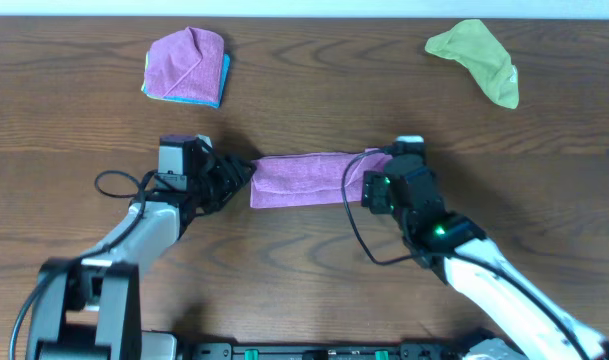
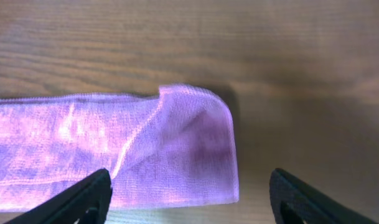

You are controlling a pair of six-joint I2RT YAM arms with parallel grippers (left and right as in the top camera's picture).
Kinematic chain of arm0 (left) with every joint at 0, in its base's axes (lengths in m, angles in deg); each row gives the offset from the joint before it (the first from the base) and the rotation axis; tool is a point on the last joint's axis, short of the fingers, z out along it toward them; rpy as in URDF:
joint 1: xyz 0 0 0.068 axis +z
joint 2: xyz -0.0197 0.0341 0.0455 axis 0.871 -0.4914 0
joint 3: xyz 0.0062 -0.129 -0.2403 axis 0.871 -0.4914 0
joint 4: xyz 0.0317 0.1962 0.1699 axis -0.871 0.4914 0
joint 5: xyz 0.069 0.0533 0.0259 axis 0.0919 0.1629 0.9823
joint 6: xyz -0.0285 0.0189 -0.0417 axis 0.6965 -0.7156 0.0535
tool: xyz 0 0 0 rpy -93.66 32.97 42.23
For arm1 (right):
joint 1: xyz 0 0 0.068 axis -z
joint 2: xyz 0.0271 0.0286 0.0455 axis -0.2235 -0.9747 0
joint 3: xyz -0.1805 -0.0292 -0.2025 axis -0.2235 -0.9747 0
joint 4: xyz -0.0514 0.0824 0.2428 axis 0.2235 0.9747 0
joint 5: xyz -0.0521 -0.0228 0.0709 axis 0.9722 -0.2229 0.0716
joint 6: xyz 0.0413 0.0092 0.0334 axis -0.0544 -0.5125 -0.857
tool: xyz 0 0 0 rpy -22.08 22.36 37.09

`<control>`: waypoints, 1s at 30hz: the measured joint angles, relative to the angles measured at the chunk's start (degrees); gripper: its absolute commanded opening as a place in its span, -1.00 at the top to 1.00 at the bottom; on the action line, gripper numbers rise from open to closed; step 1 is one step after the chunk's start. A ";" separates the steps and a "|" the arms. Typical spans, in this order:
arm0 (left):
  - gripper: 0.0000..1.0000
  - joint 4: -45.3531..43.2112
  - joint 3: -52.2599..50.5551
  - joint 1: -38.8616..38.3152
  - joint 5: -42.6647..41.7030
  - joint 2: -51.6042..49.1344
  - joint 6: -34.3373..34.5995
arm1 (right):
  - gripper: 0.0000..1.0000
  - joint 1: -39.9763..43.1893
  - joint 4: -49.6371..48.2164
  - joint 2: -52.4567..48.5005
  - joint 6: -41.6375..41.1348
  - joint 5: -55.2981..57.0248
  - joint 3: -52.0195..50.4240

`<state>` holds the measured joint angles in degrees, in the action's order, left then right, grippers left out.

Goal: Fold the cloth
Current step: 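Press and adjust the folded cloth edges with both grippers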

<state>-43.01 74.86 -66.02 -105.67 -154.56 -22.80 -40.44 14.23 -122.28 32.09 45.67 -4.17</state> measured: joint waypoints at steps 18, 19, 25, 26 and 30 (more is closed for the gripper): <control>0.63 -0.15 0.07 -11.87 7.89 3.63 0.72 | -0.79 6.43 14.49 9.68 -26.05 -15.39 0.00; 0.63 -0.17 0.07 -12.55 9.46 3.63 0.72 | -0.79 6.91 14.49 9.68 -26.43 -15.63 0.00; 0.66 -1.75 0.07 -14.64 18.12 2.99 0.72 | -0.79 9.01 14.40 8.59 -27.30 -16.65 0.00; 0.66 -2.38 0.07 -14.64 19.26 2.32 0.70 | -0.79 9.16 14.19 7.87 -27.43 -16.72 0.00; 0.69 -4.28 0.07 -14.64 21.29 -0.61 0.72 | -0.79 9.31 12.00 4.28 -27.45 -17.18 0.00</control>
<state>-47.29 74.92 -80.67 -84.38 -155.18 -22.08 -31.13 26.23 -117.99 4.64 28.49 -4.17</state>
